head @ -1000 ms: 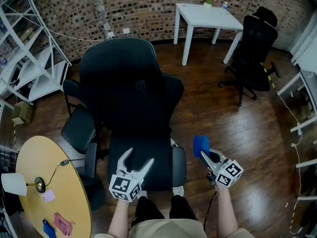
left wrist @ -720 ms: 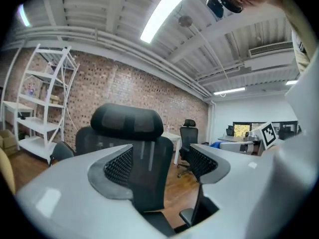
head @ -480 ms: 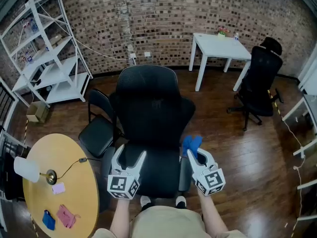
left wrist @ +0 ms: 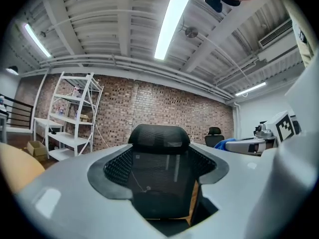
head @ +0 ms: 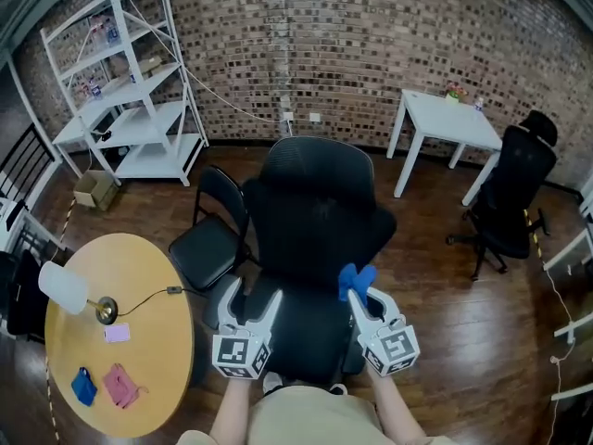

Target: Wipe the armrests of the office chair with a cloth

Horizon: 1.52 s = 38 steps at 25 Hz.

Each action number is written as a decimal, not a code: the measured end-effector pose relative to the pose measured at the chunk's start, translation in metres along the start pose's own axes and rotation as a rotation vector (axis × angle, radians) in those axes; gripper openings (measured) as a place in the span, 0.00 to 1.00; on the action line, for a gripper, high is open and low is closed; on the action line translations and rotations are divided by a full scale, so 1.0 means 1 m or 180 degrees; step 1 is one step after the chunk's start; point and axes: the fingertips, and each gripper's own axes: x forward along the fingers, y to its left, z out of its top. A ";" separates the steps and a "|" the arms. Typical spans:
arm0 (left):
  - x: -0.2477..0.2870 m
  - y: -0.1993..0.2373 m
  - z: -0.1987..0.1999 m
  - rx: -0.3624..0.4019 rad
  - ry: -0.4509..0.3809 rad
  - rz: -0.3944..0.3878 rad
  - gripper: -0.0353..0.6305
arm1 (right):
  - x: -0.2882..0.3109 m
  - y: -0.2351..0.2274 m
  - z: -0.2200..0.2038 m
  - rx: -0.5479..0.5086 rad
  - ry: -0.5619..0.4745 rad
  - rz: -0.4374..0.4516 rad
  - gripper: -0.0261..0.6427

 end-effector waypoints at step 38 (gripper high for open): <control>-0.220 0.235 -0.161 -0.0715 0.0696 0.1796 0.55 | 0.290 0.418 -0.376 -0.0485 0.2734 0.3865 0.08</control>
